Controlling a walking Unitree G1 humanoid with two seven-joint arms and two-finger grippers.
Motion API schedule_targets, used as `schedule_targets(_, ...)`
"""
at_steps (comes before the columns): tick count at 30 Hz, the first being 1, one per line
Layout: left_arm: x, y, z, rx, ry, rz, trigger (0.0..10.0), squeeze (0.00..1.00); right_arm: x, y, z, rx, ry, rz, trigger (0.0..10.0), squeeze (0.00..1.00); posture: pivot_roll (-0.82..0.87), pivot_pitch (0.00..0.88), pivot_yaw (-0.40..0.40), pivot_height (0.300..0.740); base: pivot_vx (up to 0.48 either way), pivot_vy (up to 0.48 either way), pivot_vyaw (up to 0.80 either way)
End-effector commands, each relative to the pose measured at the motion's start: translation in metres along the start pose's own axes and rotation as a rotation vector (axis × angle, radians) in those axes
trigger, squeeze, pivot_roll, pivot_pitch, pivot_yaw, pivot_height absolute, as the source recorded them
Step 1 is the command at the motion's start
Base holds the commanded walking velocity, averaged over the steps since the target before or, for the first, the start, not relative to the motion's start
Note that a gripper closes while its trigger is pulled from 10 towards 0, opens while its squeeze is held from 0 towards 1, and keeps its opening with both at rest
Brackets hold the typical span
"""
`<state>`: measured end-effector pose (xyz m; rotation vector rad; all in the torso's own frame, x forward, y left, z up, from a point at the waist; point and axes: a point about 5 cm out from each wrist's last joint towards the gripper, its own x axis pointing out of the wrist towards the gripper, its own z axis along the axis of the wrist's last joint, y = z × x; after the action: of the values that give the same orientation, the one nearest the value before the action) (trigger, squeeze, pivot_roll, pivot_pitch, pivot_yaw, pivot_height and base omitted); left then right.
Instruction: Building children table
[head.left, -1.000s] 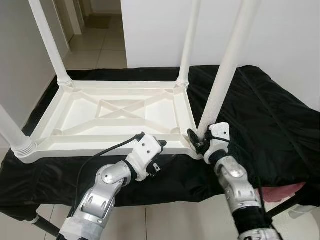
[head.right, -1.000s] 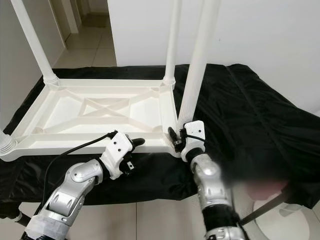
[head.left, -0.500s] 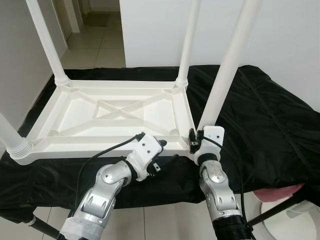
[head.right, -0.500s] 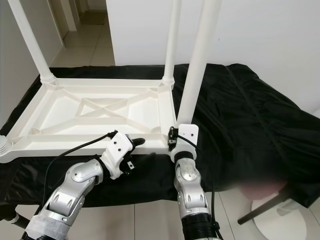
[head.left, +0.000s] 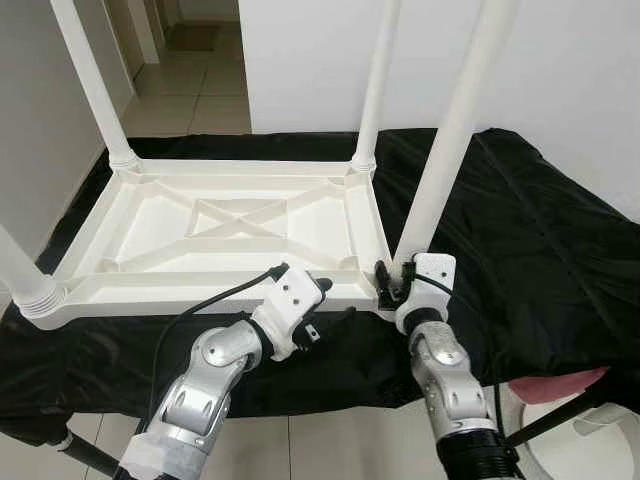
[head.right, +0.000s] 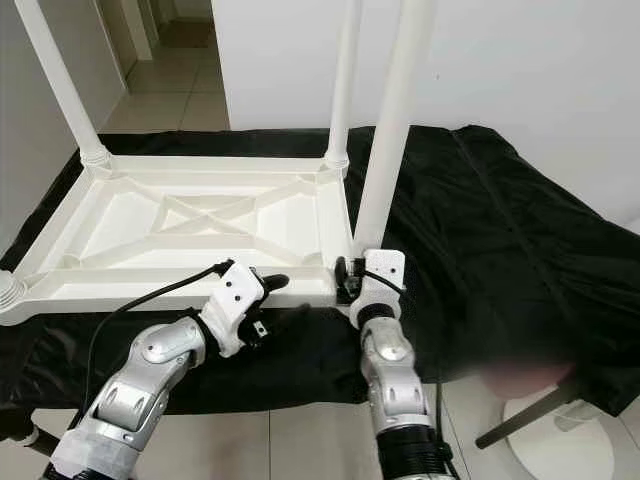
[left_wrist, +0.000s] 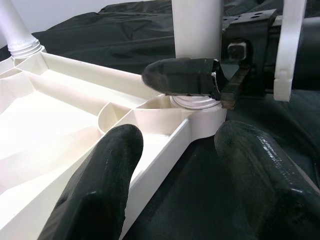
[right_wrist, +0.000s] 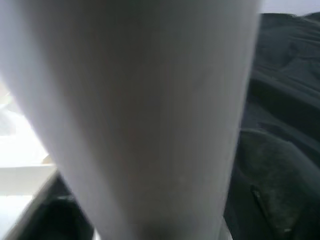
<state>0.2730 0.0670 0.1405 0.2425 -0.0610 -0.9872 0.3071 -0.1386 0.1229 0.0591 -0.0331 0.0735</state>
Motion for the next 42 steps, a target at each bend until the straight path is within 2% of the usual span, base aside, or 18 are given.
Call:
schedule_targets(1,0.0,0.005,-0.002,0.007,0.011,0.074,10.0,0.0,0.001,-0.003,0.003,0.016,-0.005,0.031,10.0,1.0,0.02,0.0,0.004,0.74,0.0,0.0,0.0)
schedule_targets(6,-0.001,0.004,-0.002,0.008,0.011,0.072,10.0,0.0,0.002,-0.009,0.007,-0.008,-0.015,0.104,10.0,1.0,0.02,0.0,0.005,0.74,0.0,0.0,0.0)
schedule_targets(7,-0.001,0.004,-0.002,0.01,0.012,0.069,10.0,0.0,0.002,-0.011,0.009,-0.018,-0.026,0.182,10.0,1.0,0.02,0.0,0.007,0.74,0.0,0.0,0.0)
schedule_targets(8,0.0,0.004,-0.002,0.011,0.012,0.068,10.0,0.0,0.002,-0.011,0.011,-0.023,-0.034,0.236,10.0,0.8,0.02,0.0,0.007,0.74,0.0,0.0,0.0)
schedule_targets(9,0.0,0.004,-0.002,0.011,0.012,0.066,10.0,0.0,0.003,-0.012,0.011,-0.05,-0.034,0.28,10.0,0.0,0.02,0.0,0.01,0.74,0.0,0.0,0.0)
schedule_targets(12,0.0,0.004,-0.002,0.012,0.012,0.064,10.0,0.0,0.004,-0.013,0.01,-0.066,-0.027,0.316,10.0,0.0,0.02,0.0,0.01,0.74,0.0,0.0,0.0)
schedule_targets(14,0.002,0.003,-0.001,0.005,0.007,0.051,10.0,0.0,0.008,-0.018,0.01,-0.123,-0.024,0.4,10.0,0.0,0.02,0.0,0.015,0.74,0.0,0.0,0.0)
schedule_targets(18,0.003,-0.001,0.0,-0.017,-0.002,0.032,10.0,0.0,0.013,-0.02,0.012,-0.161,-0.021,0.465,10.0,0.0,0.02,0.0,0.015,0.74,0.0,0.0,0.0)
schedule_targets(26,0.005,-0.007,-0.001,-0.012,0.009,0.011,10.0,0.0,0.019,-0.02,0.013,-0.198,0.0,0.552,10.0,0.0,0.02,0.0,0.017,0.74,0.0,0.0,0.0)
schedule_targets(27,0.005,-0.006,-0.001,-0.015,0.007,0.015,10.0,0.0,0.021,-0.02,0.011,-0.209,0.01,0.568,0.0,0.0,0.02,0.0,0.012,0.74,0.0,0.0,0.0)
schedule_targets(38,0.005,-0.001,0.0,-0.011,0.006,0.031,10.0,0.0,0.021,-0.023,0.0,-0.206,0.055,0.573,0.0,0.0,0.0,0.0,0.014,0.74,0.0,0.0,0.0)
schedule_targets(39,0.007,0.0,0.001,-0.01,0.003,0.031,10.0,0.0,0.019,-0.023,-0.002,-0.198,0.059,0.566,0.7,0.0,0.0,0.0,0.015,0.74,0.0,0.0,0.0)
schedule_targets(40,0.007,0.0,0.001,-0.01,0.003,0.031,10.0,0.0,0.019,-0.023,-0.002,-0.198,0.059,0.566,0.7,0.0,0.0,0.0,0.015,0.74,0.0,0.0,0.0)
schedule_targets(41,0.008,0.001,0.002,-0.008,0.0,0.03,10.0,0.0,0.018,-0.023,-0.002,-0.186,0.056,0.551,10.0,0.0,0.0,0.0,0.017,0.74,0.0,0.0,0.0)
schedule_targets(42,0.008,0.001,0.002,-0.008,0.0,0.03,10.0,0.0,0.018,-0.023,-0.002,-0.186,0.056,0.551,10.0,0.0,0.0,0.0,0.017,0.74,0.0,0.0,0.0)
